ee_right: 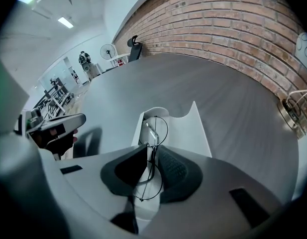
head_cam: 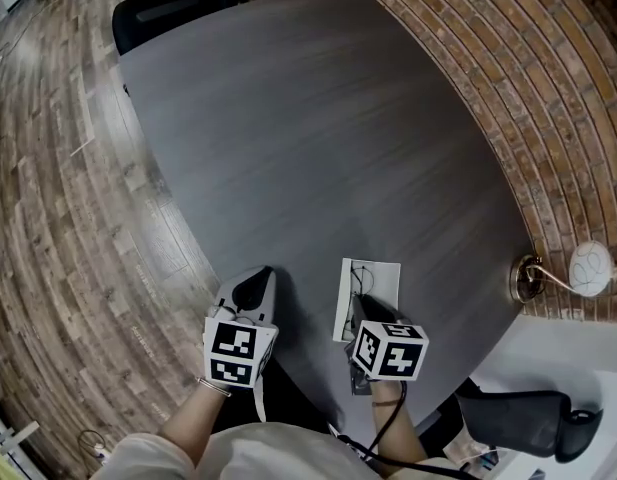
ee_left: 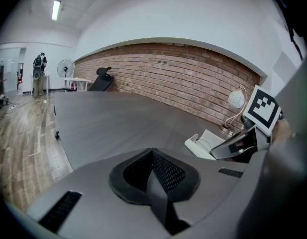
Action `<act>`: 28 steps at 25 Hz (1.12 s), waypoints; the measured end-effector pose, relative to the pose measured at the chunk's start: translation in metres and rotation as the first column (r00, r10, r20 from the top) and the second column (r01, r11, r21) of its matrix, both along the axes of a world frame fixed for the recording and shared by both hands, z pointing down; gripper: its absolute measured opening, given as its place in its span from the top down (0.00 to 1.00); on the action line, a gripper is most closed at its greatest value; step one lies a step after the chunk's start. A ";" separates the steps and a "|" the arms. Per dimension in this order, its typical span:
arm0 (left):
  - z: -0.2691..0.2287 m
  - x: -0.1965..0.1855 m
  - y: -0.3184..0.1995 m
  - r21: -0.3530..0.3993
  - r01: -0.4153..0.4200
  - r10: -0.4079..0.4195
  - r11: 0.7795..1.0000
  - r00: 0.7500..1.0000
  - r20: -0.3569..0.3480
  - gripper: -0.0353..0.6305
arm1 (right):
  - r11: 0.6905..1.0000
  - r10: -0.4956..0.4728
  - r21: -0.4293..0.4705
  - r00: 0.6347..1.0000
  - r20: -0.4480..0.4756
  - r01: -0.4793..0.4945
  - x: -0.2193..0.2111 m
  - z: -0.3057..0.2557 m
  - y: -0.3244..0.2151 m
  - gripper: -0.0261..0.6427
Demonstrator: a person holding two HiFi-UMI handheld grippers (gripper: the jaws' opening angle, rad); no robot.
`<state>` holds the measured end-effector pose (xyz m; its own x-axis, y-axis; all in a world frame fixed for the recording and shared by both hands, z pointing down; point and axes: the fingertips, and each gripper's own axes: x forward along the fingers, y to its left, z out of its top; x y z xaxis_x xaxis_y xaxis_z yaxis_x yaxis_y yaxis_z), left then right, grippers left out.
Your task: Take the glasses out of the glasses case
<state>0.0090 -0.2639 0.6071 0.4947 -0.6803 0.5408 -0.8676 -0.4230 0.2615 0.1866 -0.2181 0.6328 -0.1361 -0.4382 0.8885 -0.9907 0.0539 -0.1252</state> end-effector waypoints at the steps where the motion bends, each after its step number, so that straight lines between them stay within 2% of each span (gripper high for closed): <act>1: 0.001 -0.001 -0.001 -0.003 0.005 -0.005 1.000 1.000 -0.001 0.92 | 1.000 -0.001 -0.005 1.000 0.000 0.001 0.000 0.001 0.000 0.83; 12: 0.000 -0.002 -0.014 0.002 0.012 -0.012 1.000 1.000 -0.011 0.92 | 0.999 -0.001 -0.046 1.000 -0.002 0.001 -0.004 0.005 0.001 0.84; 18: -0.003 0.002 -0.011 -0.003 0.008 -0.008 1.000 1.000 -0.020 0.92 | 0.998 0.018 -0.059 0.997 0.071 -0.013 -0.007 0.007 0.002 0.87; 28: -0.004 0.004 -0.004 -0.015 0.009 -0.009 1.000 1.000 -0.021 0.92 | 1.000 0.024 -0.018 0.996 0.091 -0.023 -0.006 0.000 0.001 0.90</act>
